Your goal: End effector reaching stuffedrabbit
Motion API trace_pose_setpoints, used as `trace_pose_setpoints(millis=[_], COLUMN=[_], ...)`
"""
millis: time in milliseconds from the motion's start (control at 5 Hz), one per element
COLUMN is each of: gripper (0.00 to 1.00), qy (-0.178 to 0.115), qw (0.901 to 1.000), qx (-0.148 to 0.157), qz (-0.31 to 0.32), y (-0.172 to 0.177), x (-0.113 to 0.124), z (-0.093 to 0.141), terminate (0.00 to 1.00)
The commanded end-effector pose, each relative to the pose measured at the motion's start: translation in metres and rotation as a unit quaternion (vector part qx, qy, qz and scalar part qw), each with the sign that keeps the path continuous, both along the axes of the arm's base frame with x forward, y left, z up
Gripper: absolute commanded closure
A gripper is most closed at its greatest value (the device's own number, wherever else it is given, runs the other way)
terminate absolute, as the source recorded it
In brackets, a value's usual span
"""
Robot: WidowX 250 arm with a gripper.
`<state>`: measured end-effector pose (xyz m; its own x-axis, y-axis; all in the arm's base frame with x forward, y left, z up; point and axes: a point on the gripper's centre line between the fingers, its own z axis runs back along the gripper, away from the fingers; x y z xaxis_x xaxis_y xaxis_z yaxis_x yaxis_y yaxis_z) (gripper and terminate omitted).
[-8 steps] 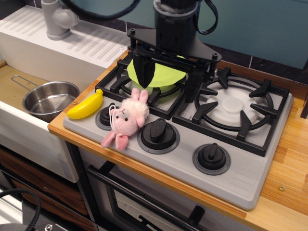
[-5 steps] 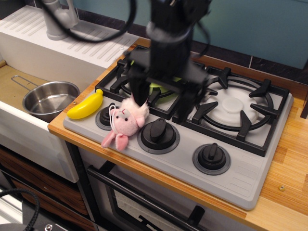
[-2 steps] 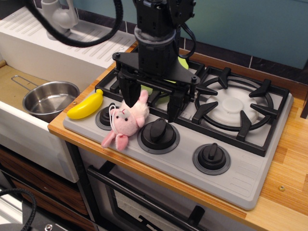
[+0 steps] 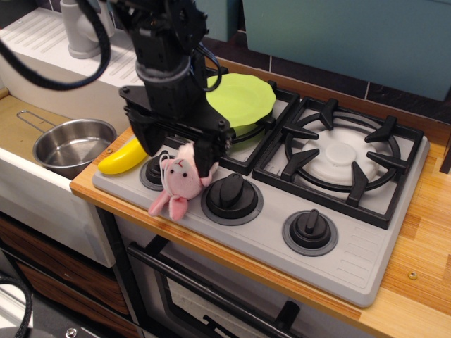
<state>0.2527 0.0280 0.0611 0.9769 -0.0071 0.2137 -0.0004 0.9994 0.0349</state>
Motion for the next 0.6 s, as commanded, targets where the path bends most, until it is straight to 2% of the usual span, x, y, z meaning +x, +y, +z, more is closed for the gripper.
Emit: trace_pose_setpoints(millis=[0, 400], gripper=[0.0, 0.0], qy=[-0.021, -0.037], qw=[0.9998, 0.9992], qx=[-0.003, -0.015], qz=[0.001, 0.006], y=[0.008, 0.006], x=[0.004, 0.0], z=[-0.014, -0.041], terminate=[0.0, 0.0])
